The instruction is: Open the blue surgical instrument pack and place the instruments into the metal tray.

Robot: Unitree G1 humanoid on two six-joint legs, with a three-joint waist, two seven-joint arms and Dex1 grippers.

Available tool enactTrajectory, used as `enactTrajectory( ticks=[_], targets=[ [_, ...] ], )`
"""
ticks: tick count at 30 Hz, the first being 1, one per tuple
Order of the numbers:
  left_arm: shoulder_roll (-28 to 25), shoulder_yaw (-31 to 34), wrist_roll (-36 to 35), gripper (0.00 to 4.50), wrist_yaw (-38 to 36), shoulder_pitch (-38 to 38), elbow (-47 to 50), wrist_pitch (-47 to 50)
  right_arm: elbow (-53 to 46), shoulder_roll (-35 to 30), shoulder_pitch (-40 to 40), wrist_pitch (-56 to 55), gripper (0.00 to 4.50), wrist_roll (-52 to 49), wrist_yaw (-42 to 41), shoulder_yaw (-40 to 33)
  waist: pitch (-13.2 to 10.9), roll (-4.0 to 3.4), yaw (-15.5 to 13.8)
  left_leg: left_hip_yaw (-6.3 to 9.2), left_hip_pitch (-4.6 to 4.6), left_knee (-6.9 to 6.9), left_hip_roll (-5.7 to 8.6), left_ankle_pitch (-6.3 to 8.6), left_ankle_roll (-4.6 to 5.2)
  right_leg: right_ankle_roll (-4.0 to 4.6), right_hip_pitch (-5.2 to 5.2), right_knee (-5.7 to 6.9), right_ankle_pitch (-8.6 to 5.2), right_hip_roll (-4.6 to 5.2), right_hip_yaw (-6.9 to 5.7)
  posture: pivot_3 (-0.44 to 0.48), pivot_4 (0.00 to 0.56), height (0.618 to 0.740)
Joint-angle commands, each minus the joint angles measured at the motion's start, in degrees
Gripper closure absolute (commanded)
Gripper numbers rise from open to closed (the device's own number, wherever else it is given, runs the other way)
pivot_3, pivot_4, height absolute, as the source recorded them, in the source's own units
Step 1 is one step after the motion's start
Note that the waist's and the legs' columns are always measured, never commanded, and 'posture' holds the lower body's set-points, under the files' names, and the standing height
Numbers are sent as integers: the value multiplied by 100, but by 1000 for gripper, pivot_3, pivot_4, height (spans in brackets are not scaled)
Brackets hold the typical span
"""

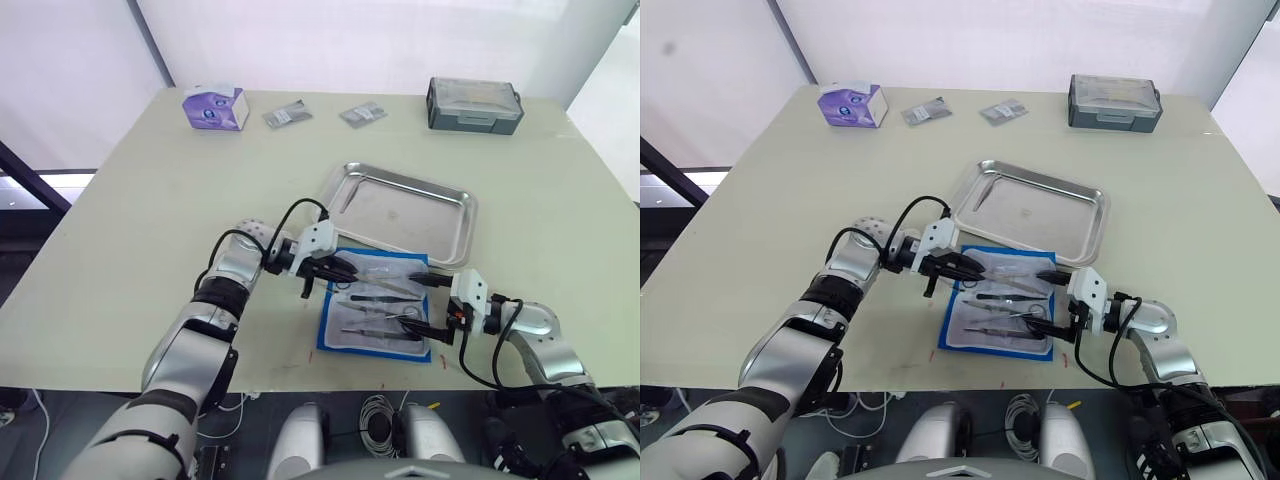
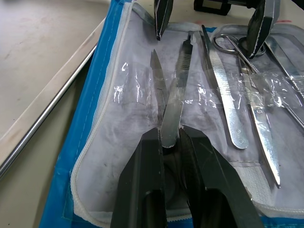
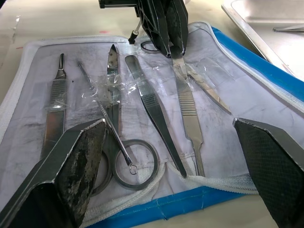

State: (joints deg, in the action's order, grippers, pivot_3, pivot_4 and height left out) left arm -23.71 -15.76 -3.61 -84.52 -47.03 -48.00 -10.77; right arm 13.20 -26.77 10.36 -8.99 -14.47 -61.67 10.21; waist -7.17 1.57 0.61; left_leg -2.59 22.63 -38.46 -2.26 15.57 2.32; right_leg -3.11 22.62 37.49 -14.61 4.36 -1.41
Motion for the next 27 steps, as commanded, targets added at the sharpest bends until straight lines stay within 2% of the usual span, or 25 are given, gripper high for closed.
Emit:
enactTrajectory(
  ticks=[1,13,20,22,23,26,27],
  targets=[
    [-26,220,-130,4428,-37,-113,41,-50,317,-20,-241,242,0,368,33,274,0,0,0,0,0,0,0,0,0,0,0,0,0,0,0,0,150,727],
    [6,273,-273,4428,-420,-15,363,-54,308,-22,-248,250,0,365,32,276,-1,0,1,0,1,0,0,0,0,0,1,0,0,0,0,0,150,727],
    [-19,278,-274,4428,-547,11,462,251,302,-29,-249,250,0,364,25,275,-1,0,1,0,2,0,0,0,0,0,1,0,0,0,0,0,150,727],
    [-28,299,-275,3423,-522,-7,453,331,302,-29,-246,251,0,364,25,275,-1,0,2,1,2,0,0,0,0,0,1,0,0,0,0,0,150,727],
    [-37,300,-275,3196,-539,-10,454,346,303,-29,-244,251,0,365,24,276,-1,0,2,1,2,0,0,0,0,0,2,0,0,0,0,0,150,727],
    [-60,311,-293,1745,-567,-13,460,366,304,-30,-241,249,0,369,25,276,-1,0,1,1,2,0,0,0,0,0,1,0,0,0,0,0,150,727],
    [-68,317,-301,1405,-570,-15,463,356,304,-31,-241,249,0,370,25,277,-1,0,2,2,2,0,0,0,0,0,2,0,0,0,0,0,150,727]
  ],
)
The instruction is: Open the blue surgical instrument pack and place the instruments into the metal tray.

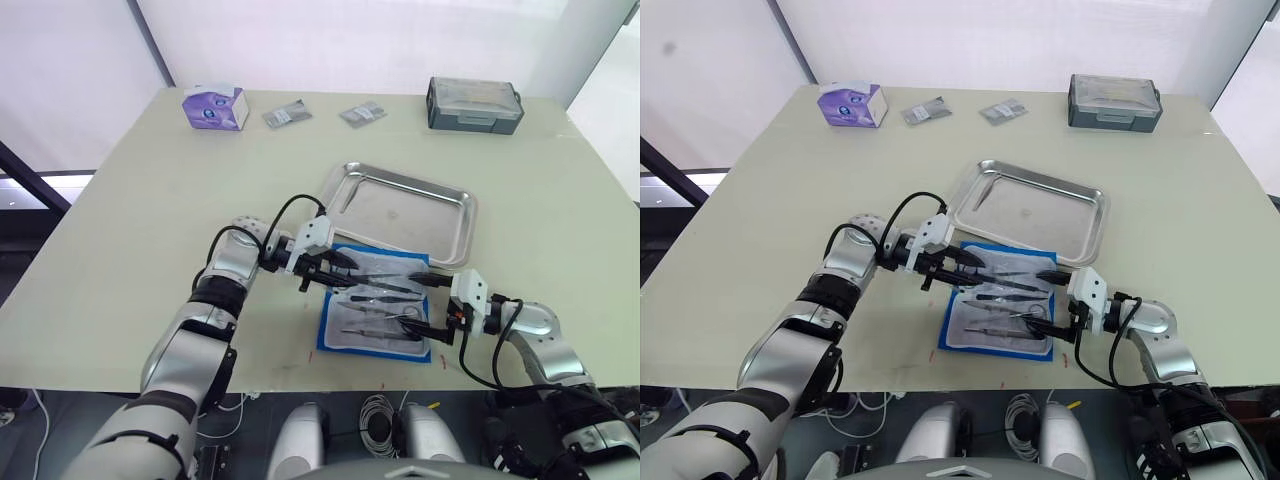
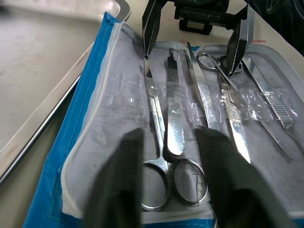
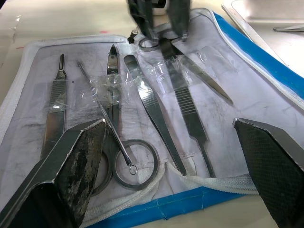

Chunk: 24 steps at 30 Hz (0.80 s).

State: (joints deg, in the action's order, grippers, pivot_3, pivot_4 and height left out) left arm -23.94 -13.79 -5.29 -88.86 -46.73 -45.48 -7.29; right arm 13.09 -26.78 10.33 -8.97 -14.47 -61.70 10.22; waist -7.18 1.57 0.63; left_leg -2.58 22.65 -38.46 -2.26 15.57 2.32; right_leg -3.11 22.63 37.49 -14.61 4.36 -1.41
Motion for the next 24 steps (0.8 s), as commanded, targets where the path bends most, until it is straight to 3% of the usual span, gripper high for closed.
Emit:
enactTrajectory(
  ticks=[1,3,13,24],
  targets=[
    [-53,126,-142,905,-138,-46,213,-4,315,-30,-238,247,0,370,26,277,0,0,0,0,0,0,0,0,0,0,0,0,0,0,0,0,150,727],
    [-108,122,-211,24,-293,-49,241,62,316,-29,-238,248,0,371,26,279,0,0,1,1,0,0,0,0,0,0,0,0,0,0,0,0,150,727],
    [5,407,-280,24,247,-363,-147,180,315,-23,-240,250,0,369,26,281,0,0,0,2,0,0,0,0,0,0,0,0,0,0,-1,0,150,727],
    [192,281,142,24,739,-532,-664,-699,294,-36,-248,262,0,360,30,269,0,1,0,0,1,0,0,0,0,0,0,0,0,0,-1,0,150,727]
  ],
)
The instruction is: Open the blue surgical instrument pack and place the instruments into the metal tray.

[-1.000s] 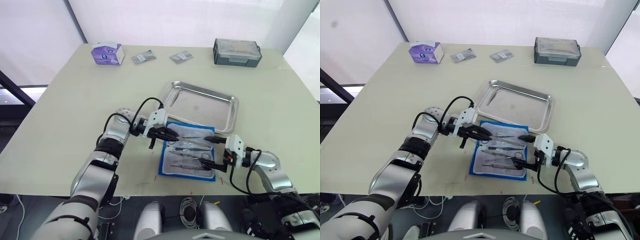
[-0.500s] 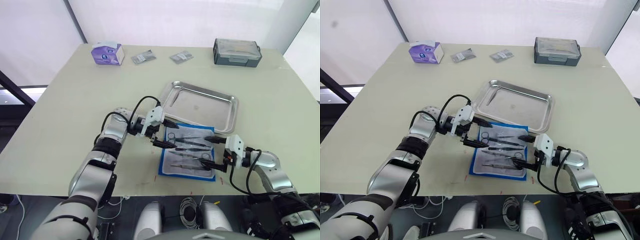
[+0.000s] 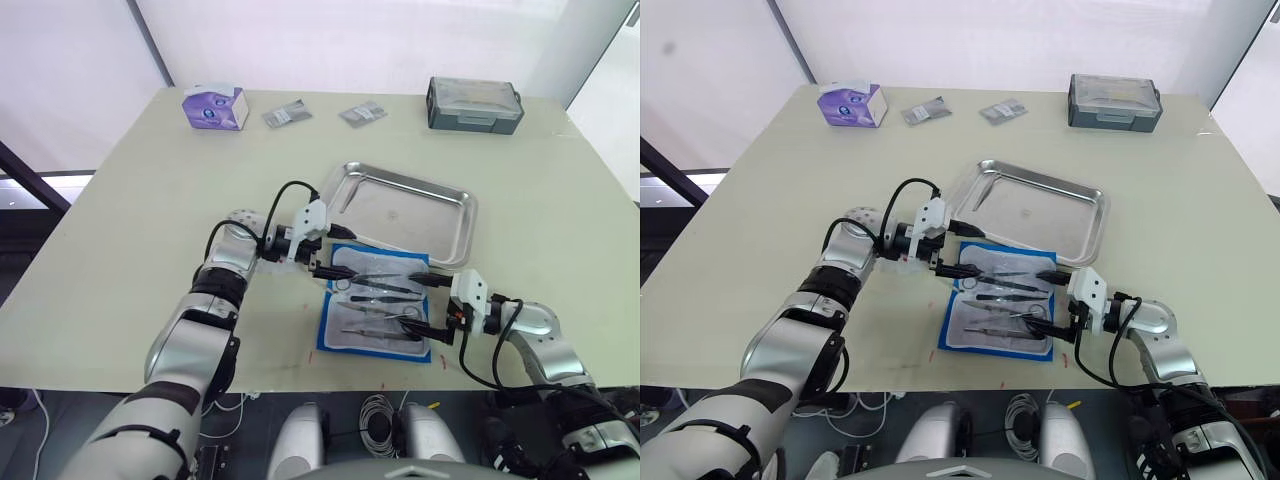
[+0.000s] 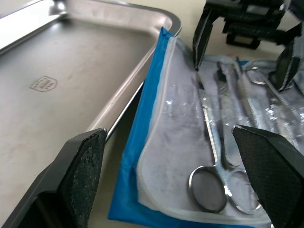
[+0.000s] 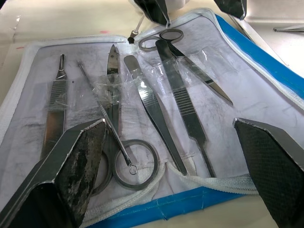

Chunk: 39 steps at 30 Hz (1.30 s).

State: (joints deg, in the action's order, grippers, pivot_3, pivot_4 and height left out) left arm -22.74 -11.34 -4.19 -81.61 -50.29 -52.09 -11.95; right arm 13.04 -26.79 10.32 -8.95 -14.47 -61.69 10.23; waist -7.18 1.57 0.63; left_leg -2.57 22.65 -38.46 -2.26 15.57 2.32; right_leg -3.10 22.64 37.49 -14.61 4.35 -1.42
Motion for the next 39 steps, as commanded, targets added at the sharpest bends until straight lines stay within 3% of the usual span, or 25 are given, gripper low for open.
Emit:
enactTrajectory(
  ticks=[1,4,17,39],
  targets=[
    [88,48,31,255,-2,-185,-27,-260,295,-37,-247,263,0,359,30,266,0,0,0,0,0,0,0,0,0,0,0,0,0,0,0,0,150,727],
    [122,111,-20,1182,-45,-196,-37,-297,281,-42,-254,271,0,358,34,265,0,0,2,-1,0,0,0,0,0,0,0,0,0,0,0,0,150,727],
    [130,90,-212,1182,-589,-18,264,-277,272,-27,-244,271,0,360,44,273,0,0,2,0,1,0,0,0,0,0,0,0,0,0,0,0,150,727],
    [193,-41,415,1182,-36,-202,-396,-1037,219,-36,-287,270,0,342,75,267,0,0,0,1,1,0,0,0,0,0,1,-1,0,0,-2,0,150,727]
  ],
)
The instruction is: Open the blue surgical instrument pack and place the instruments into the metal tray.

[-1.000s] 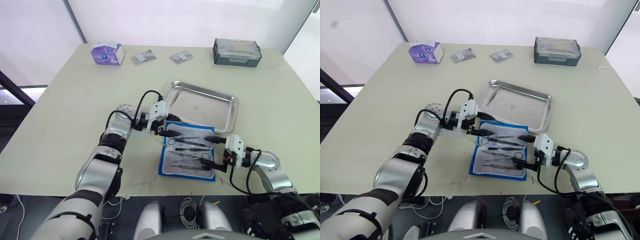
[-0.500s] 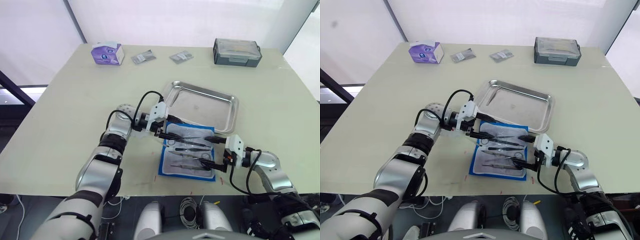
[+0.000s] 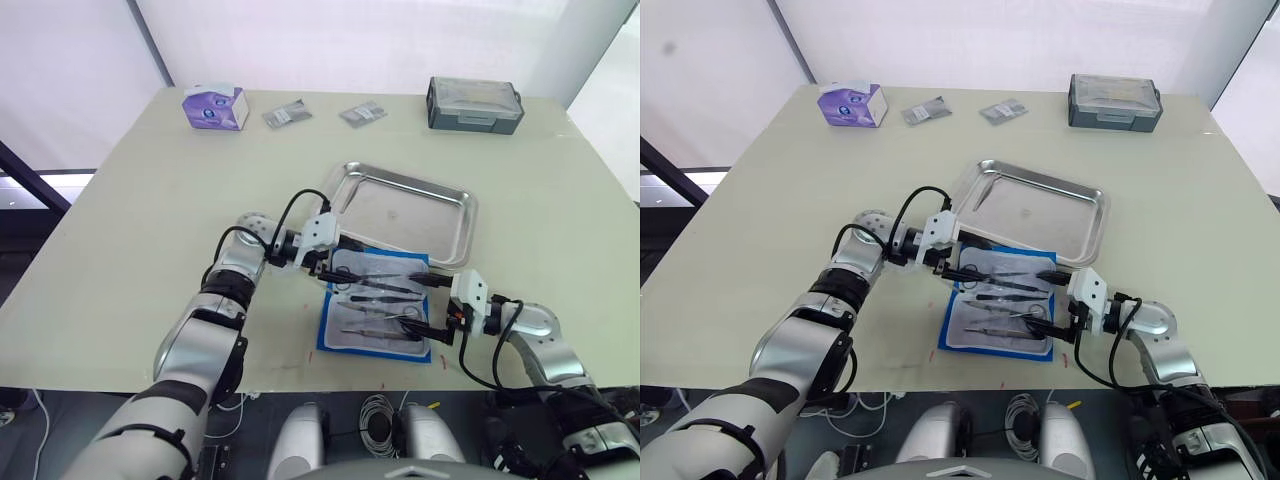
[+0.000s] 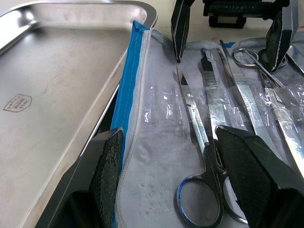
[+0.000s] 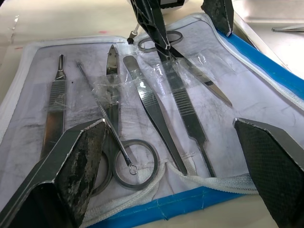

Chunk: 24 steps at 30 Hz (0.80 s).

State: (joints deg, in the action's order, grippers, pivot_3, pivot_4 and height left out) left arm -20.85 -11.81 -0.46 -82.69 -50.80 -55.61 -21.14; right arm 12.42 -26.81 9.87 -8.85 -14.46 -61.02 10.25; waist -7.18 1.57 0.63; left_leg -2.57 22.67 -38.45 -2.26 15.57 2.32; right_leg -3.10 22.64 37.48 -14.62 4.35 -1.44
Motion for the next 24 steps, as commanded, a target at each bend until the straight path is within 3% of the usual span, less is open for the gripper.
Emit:
enactTrajectory(
  ticks=[1,24],
  targets=[
    [6,15,59,1182,96,-160,-67,-125,279,-35,-245,261,0,340,8,266,0,0,0,0,0,0,0,0,0,0,0,0,0,0,0,0,150,727],
    [35,-173,403,1182,53,-115,-160,-378,246,-4,-233,268,0,321,39,260,0,0,-1,0,0,0,0,0,0,0,0,0,0,0,0,0,150,727]
  ],
)
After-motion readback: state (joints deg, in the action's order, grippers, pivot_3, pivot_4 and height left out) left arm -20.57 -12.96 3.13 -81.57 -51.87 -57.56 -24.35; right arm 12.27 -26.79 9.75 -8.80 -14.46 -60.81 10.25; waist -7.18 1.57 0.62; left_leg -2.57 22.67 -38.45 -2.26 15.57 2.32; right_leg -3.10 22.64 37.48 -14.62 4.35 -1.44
